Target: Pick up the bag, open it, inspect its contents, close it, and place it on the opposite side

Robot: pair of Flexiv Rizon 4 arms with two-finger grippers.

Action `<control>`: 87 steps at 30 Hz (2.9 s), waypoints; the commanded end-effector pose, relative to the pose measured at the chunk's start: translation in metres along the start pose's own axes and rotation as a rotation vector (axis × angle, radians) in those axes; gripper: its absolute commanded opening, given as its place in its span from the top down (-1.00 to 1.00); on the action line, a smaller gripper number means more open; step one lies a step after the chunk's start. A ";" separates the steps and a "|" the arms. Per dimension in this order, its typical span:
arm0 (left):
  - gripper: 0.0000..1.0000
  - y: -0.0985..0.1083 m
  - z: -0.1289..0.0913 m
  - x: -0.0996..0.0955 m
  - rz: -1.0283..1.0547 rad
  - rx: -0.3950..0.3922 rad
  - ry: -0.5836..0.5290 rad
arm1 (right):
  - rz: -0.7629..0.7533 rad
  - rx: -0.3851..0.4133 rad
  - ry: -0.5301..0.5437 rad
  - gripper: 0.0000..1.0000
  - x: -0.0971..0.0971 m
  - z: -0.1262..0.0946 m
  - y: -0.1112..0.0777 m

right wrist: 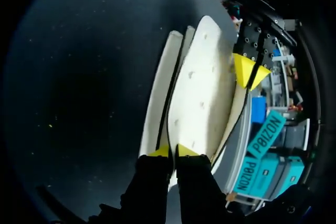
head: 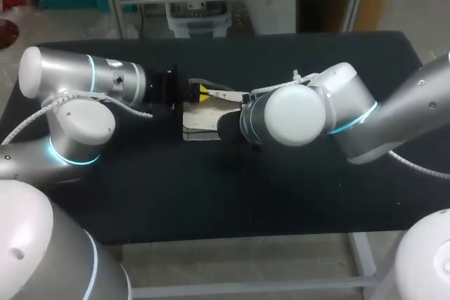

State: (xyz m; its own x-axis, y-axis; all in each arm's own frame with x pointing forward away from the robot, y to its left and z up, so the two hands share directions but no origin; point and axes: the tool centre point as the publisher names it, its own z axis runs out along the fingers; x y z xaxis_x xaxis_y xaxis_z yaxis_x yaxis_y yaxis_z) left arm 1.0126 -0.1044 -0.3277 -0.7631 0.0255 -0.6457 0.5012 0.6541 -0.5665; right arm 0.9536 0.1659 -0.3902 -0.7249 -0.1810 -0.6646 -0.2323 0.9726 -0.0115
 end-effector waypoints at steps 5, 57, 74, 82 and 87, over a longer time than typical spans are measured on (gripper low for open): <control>1.00 0.002 -0.008 -0.028 -0.182 -0.018 0.116 | -0.001 -0.001 -0.004 1.00 0.006 0.003 0.000; 1.00 0.030 0.038 -0.011 -0.191 -0.097 0.216 | -0.001 -0.001 -0.004 1.00 0.006 0.003 0.000; 1.00 0.035 0.044 -0.015 -0.196 -0.099 0.202 | -0.001 -0.001 -0.004 1.00 0.006 0.003 0.000; 1.00 0.039 0.039 -0.018 -0.226 -0.090 0.209 | -0.001 -0.001 -0.004 1.00 0.006 0.003 0.000; 1.00 0.034 0.033 -0.020 -0.249 -0.078 0.205 | 0.004 -0.025 0.000 0.27 0.003 0.001 0.001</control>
State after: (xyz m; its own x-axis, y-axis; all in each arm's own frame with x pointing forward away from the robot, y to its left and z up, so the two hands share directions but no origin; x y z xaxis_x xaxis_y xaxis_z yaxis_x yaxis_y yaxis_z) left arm 1.0604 -0.1115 -0.3543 -0.9284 0.0074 -0.3715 0.2635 0.7181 -0.6441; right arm 0.9507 0.1684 -0.3909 -0.7274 -0.1764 -0.6632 -0.2336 0.9723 -0.0025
